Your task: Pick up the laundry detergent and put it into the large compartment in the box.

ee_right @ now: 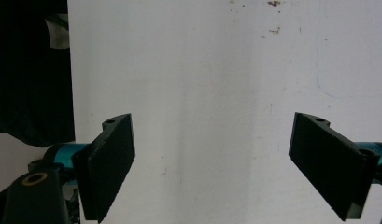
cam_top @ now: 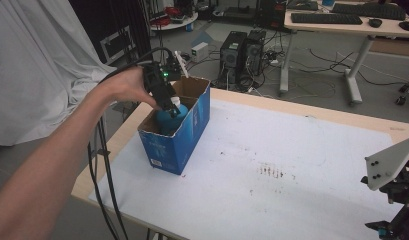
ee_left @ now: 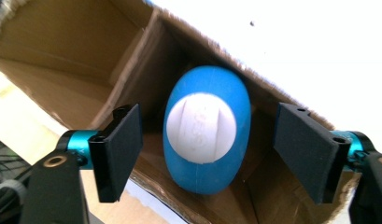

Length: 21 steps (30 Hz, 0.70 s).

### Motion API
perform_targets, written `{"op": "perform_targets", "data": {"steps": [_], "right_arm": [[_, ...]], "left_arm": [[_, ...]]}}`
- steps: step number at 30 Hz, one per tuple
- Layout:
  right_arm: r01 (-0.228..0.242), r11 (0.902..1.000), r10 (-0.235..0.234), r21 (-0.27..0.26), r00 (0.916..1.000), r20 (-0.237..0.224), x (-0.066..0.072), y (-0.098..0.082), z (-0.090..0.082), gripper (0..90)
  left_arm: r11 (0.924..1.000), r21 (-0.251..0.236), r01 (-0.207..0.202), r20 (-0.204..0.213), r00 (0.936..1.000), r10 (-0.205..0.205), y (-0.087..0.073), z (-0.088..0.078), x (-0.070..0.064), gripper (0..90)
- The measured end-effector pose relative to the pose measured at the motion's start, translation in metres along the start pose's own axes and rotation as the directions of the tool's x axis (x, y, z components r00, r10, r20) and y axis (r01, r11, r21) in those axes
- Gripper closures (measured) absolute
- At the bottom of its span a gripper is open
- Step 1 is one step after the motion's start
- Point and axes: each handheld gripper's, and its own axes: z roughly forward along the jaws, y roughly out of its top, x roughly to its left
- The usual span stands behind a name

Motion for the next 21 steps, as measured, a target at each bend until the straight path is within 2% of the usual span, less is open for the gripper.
{"op": "perform_targets", "data": {"steps": [4,10,13,17,21], "right_arm": [[-0.001,1.0,0.001,0.0,1.0,0.0,0.0,-0.001,0.0,13.7],[-0.001,1.0,0.001,0.0,1.0,0.0,0.001,0.001,0.0,13.7],[0.005,1.0,-0.005,0.002,1.0,0.0,0.0,0.001,0.0,13.6],[-0.001,1.0,0.001,0.001,1.0,0.003,0.001,0.001,0.0,13.6],[0.003,1.0,-0.003,0.003,1.0,0.003,0.001,0.002,0.0,13.6]], "left_arm": [[0.9991,-0.016,-0.04,-0.01,0.9992,0.04,0.013,-0.01,-0.009,23.1],[0.993,-0.032,-0.114,-0.014,0.9934,0.113,0.037,-0.021,-0.028,23.1],[0.9871,-0.031,-0.157,-0.004,0.9876,0.157,0.05,-0.023,-0.039,23.1],[0.9757,-0.037,-0.216,0.017,0.9761,0.216,0.065,-0.022,-0.055,23.1],[0.9659,-0.04,-0.256,0.035,0.9657,0.257,0.078,-0.02,-0.07,23.1]]}}
